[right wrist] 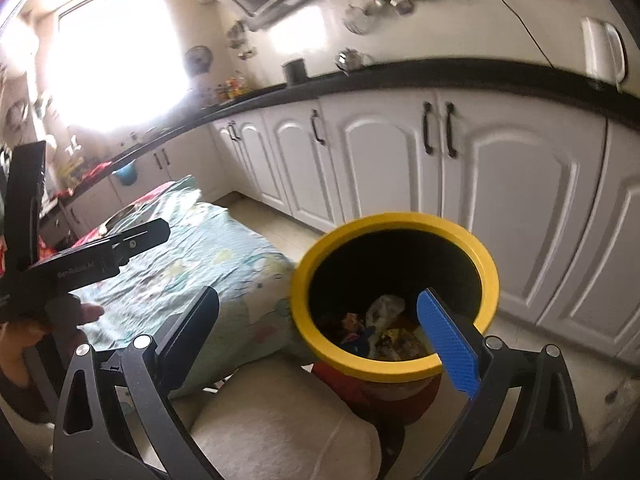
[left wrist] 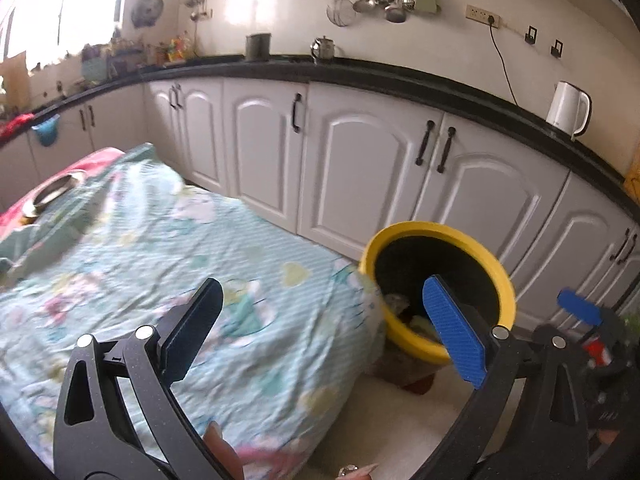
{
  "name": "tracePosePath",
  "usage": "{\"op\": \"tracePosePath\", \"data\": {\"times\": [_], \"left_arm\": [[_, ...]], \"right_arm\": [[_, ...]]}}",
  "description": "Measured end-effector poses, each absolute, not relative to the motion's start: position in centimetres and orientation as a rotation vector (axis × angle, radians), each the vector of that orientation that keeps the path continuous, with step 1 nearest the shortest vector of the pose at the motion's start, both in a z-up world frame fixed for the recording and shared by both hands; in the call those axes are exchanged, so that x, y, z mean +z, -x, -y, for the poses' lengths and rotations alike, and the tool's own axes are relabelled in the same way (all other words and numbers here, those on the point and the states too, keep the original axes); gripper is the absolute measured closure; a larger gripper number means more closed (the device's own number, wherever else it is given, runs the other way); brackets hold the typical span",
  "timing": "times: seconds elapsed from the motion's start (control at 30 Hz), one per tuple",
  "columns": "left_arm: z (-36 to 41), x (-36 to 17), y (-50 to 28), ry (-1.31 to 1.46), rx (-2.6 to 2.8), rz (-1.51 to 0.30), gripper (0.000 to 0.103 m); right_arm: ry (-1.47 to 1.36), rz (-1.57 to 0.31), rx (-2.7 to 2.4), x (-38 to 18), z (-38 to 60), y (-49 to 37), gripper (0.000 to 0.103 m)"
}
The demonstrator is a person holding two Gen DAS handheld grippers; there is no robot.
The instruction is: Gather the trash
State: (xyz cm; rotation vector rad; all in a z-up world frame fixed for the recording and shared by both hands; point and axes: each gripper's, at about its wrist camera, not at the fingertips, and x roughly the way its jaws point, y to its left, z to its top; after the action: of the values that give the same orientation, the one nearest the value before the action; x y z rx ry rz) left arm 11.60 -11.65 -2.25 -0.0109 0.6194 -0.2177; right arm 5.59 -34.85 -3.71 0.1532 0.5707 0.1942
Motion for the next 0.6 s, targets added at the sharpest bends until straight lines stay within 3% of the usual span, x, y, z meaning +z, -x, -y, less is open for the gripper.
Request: {"op": "tracePosePath", "data": {"times": [0.6], "left_arm": [[7.6, -1.3, -3.7, 0.018, -0.129, -0.441, 0.011]], "right_arm": [[-0.038, -0.274, 0.123, -2.2, 29.7, -0.7, 0.006]]}}
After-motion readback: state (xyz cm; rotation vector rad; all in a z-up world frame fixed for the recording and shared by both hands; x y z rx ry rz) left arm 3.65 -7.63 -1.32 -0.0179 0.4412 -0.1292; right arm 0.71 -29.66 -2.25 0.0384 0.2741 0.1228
